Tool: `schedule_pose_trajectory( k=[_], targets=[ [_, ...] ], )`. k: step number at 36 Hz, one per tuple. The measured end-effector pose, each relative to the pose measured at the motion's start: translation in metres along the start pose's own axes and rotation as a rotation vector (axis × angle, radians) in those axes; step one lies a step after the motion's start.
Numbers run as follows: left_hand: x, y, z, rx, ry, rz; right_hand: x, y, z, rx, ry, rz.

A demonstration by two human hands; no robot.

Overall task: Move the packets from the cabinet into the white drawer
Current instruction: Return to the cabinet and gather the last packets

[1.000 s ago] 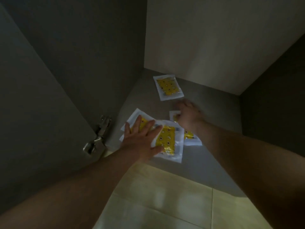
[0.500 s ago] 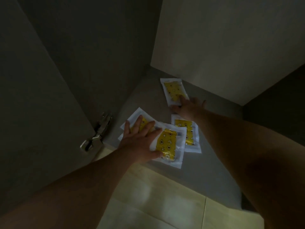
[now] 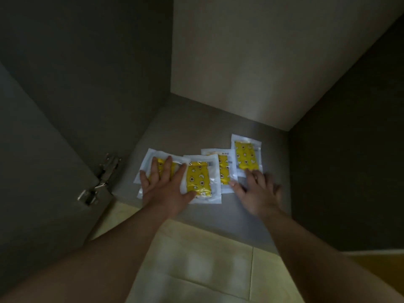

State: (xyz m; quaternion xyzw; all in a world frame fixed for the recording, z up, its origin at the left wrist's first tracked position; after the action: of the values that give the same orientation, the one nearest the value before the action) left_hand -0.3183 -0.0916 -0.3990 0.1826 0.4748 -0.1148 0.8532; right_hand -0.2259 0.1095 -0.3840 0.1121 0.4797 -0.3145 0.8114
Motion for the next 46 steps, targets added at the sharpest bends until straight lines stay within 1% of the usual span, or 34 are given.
schedule_pose_trajectory(
  k=[2,5,7,9,10,12,16,19,21,25,30,33,35,36,38,40,43,46],
  targets=[
    [-0.001,0.003,0.0,-0.011,-0.018,0.058,0.01,0.004,0.012,0.019,0.014,-0.049],
    [-0.004,0.007,0.003,0.031,-0.031,0.285,0.023,0.0,0.031,0.015,0.015,-0.126],
    [-0.008,0.005,0.009,0.041,0.025,0.412,0.024,-0.004,0.041,-0.008,0.053,-0.194],
    [-0.009,-0.006,0.014,-0.011,0.097,0.45,0.017,0.0,0.043,0.034,0.149,-0.337],
    [-0.009,-0.012,0.015,-0.059,0.119,0.455,0.012,0.004,0.041,0.087,0.186,-0.431],
    [-0.007,-0.024,0.017,-0.148,0.121,0.439,0.007,0.009,0.034,0.191,0.181,-0.554],
    [-0.004,-0.028,0.014,-0.227,0.049,0.316,0.011,0.003,0.016,0.276,0.063,-0.493],
    [-0.001,-0.022,0.011,-0.222,-0.005,0.251,0.013,-0.01,0.01,0.238,0.021,-0.442],
    [-0.001,-0.018,0.009,-0.2,-0.013,0.225,0.014,-0.021,0.01,0.193,0.011,-0.444],
    [-0.003,-0.013,0.006,-0.143,0.022,0.188,0.02,-0.045,0.01,0.126,-0.02,-0.455],
    [-0.009,-0.003,0.008,-0.07,0.1,0.237,0.027,-0.073,0.016,0.041,-0.018,-0.507],
    [-0.011,0.003,0.005,-0.04,0.125,0.324,0.029,-0.08,0.018,0.002,0.034,-0.535],
    [-0.012,0.007,0.003,-0.018,0.129,0.406,0.03,-0.083,0.02,-0.019,0.079,-0.605],
    [-0.012,0.008,0.003,-0.006,0.127,0.474,0.031,-0.087,0.022,-0.034,0.098,-0.693],
    [-0.013,0.011,0.003,0.025,0.131,0.63,0.031,-0.092,0.027,-0.047,0.137,-0.965],
    [-0.015,0.013,0.005,0.047,0.137,0.793,0.033,-0.094,0.028,-0.042,0.129,-1.168],
    [-0.017,0.015,0.011,0.063,0.119,1.011,0.032,-0.092,0.028,-0.055,0.099,-1.295],
    [-0.014,0.011,0.013,0.045,0.093,1.088,0.031,-0.087,0.029,-0.06,0.11,-1.34]
  ],
)
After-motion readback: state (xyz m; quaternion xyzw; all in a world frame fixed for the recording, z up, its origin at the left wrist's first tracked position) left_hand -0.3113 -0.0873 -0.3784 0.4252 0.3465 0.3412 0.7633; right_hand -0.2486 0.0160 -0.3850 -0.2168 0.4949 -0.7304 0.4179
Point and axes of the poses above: each hand's wrist, its own z-axis away from the middle knuckle, its own x-axis out of the palm, y = z × x, the point moved 7 cm from there along -z, towards the middle knuckle, and after that the axes turned 7 degrees about -y, right-handed, at the moved point
